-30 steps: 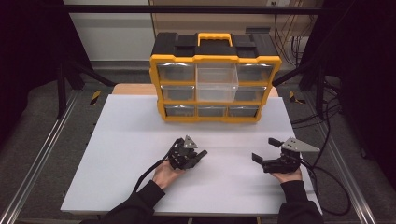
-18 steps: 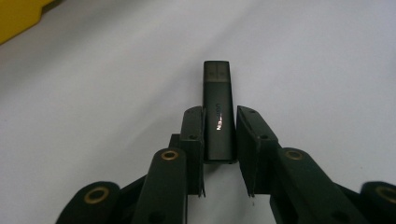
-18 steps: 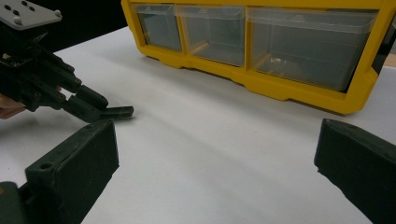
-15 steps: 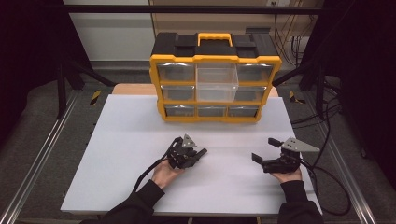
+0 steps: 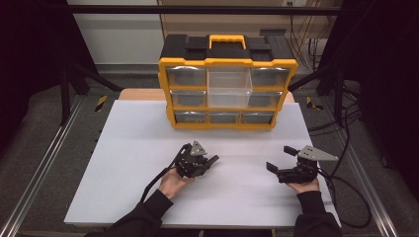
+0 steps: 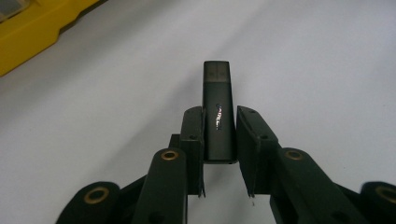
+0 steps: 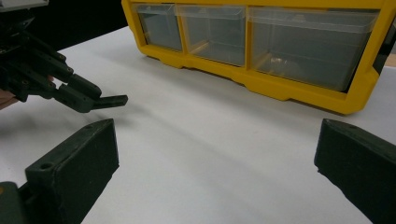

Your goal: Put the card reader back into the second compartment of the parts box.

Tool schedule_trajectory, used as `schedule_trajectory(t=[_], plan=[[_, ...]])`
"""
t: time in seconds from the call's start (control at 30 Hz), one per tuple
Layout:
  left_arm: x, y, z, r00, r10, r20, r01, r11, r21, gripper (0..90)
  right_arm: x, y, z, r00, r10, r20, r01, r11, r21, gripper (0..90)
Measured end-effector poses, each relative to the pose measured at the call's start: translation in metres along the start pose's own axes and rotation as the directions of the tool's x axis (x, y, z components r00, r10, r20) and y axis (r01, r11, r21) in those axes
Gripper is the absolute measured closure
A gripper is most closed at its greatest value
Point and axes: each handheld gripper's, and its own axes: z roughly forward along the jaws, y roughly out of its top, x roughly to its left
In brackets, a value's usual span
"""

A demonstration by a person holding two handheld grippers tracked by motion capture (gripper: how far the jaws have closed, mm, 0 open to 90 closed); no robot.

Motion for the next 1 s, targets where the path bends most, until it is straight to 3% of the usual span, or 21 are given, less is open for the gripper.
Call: schedule_trajectory(t=[1.0], plan=[[0.0,0.01,-0.028,0.9996,0.026,-0.009,-0.026,0.9981,-0.055,72.8,0.0,0.0,0.0,1.0,-0.002,-0.001,0.002,1.0,0.001,0.2]])
